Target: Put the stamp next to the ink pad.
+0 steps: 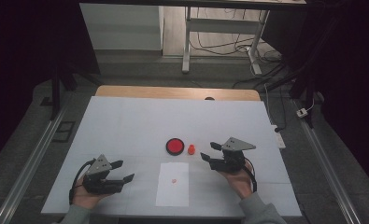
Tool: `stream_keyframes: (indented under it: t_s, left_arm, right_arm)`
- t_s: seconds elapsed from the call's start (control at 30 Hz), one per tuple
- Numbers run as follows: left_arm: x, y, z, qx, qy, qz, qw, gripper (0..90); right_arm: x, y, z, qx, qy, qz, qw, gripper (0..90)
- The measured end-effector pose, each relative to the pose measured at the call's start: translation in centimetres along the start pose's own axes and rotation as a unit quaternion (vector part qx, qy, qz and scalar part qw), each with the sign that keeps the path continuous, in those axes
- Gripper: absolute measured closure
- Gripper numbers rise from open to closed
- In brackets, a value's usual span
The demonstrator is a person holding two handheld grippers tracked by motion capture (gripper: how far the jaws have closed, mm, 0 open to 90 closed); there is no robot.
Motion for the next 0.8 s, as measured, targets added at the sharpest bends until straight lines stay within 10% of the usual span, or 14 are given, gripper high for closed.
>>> stream_keyframes:
  t_s: [0.8]
  left_arm:
    - [-0.1, 0.1, 0.0, -0.003, -0.002, -0.003, 1.0000, 30.9]
  right_arm:
    - [6.5, 0.5, -3.8, 0.010, -0.004, -0.034, 0.9994, 38.5]
Point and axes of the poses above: each handheld gripper's, and its own axes: x roughly backward along the jaws, z roughly out of its top, y roughly to its right, the point moved 7 cm from there along -x, roughly forward along the jaws, and after that the axes turned 4 degrees about z, right-handed, at the moved point
